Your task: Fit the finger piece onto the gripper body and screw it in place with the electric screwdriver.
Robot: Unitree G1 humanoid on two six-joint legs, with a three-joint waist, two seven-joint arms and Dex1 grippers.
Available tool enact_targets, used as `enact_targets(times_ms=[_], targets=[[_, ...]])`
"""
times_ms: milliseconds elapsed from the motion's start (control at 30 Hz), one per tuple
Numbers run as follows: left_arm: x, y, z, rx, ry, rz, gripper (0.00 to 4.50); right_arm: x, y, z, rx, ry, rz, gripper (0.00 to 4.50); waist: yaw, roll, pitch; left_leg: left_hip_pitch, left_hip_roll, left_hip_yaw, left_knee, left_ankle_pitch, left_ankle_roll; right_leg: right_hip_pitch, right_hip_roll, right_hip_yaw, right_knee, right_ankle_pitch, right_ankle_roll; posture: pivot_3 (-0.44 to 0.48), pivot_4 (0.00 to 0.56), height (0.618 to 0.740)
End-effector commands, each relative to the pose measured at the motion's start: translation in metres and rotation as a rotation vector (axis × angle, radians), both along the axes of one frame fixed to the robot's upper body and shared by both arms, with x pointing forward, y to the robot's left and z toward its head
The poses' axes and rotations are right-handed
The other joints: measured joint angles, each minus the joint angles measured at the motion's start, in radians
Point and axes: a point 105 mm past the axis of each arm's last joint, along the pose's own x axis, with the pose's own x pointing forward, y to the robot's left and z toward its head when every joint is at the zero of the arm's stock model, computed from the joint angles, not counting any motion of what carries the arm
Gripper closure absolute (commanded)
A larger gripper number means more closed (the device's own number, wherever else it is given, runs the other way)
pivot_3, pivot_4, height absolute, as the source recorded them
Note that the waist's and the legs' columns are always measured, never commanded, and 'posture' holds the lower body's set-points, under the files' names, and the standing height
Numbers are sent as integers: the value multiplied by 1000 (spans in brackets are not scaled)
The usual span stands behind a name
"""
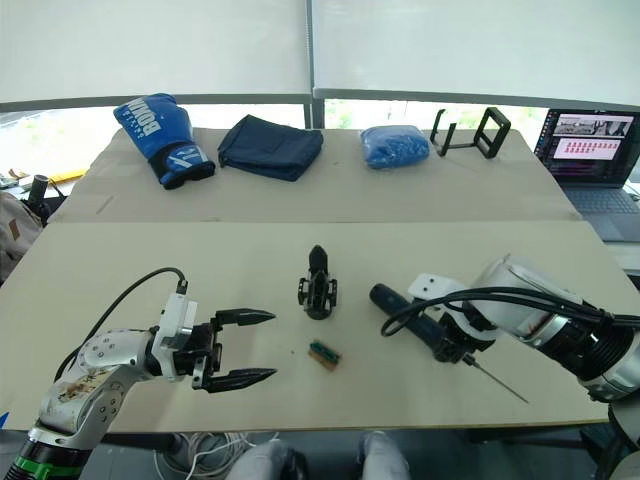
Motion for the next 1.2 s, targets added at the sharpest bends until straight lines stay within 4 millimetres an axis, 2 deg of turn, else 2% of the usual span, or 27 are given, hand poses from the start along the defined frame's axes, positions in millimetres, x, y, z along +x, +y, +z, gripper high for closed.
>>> enact_targets(times_ms=[33,200,300,400,500,533,600,733,767,833,967,1100,1200], targets=[[-5,-1,6,-1,-18,-32,0,-5,-11,0,16,8,-9,2556,5,0,0,0,0,0,0,0,0,0,0,0,0,0,0,0,150,740],[-1,-4,5,-2,-19,-55,0,-9,-16,24,105,-26,56,2556,17,1,1,-1,-1,0,0,0,0,-1,-1,0,0,0,0,0,150,740],[3,-4,4,6,-24,-68,0,-9,-23,54,175,-98,34,2557,15,5,3,-2,0,0,1,0,0,-2,0,1,0,0,0,0,150,740],[6,-1,1,22,-30,-73,0,-9,-20,78,272,-185,53,2557,9,6,3,-1,0,1,1,0,0,-2,0,1,1,0,0,0,150,740],[10,7,-9,64,-39,-73,0,-31,3,106,475,-285,232,2557,12,6,3,-1,1,0,0,0,0,-2,2,1,1,0,0,0,150,740],[9,9,-13,80,-39,-80,0,-33,12,114,557,-363,290,2557,14,6,3,-1,1,0,-1,0,0,-2,2,0,1,0,0,0,150,740],[7,11,-23,125,-43,-99,0,-32,23,123,683,-493,315,2557,10,5,3,0,2,1,-1,0,0,-1,4,1,1,0,0,0,150,740],[1,12,-43,204,-55,-142,0,-52,56,142,971,-733,478,2557,17,5,3,0,1,1,0,0,0,-1,3,1,1,0,0,0,150,740],[2,11,-44,192,-51,-132,0,-56,62,144,1041,-760,473,2557,19,5,3,0,1,1,0,0,0,-1,3,1,1,0,0,0,150,740],[5,8,-43,168,-47,-107,0,-65,75,135,1106,-769,470,2557,25,5,3,-1,0,0,0,0,0,-1,2,1,1,0,0,0,150,740],[12,2,-44,145,-41,-71,0,-80,101,116,1118,-769,572,2557,19,5,3,-1,0,0,1,0,1,0,1,1,1,0,0,0,150,740],[7,-5,-54,185,-20,-115,0,-76,119,118,1207,-848,622,2557,8,5,3,1,0,1,1,0,1,0,3,2,2,-1,1,0,150,740],[12,-12,-56,199,-24,-124,0,-69,125,119,1236,-915,655,2557,6,5,3,3,0,2,0,0,0,0,4,2,4,-2,3,0,150,740]])
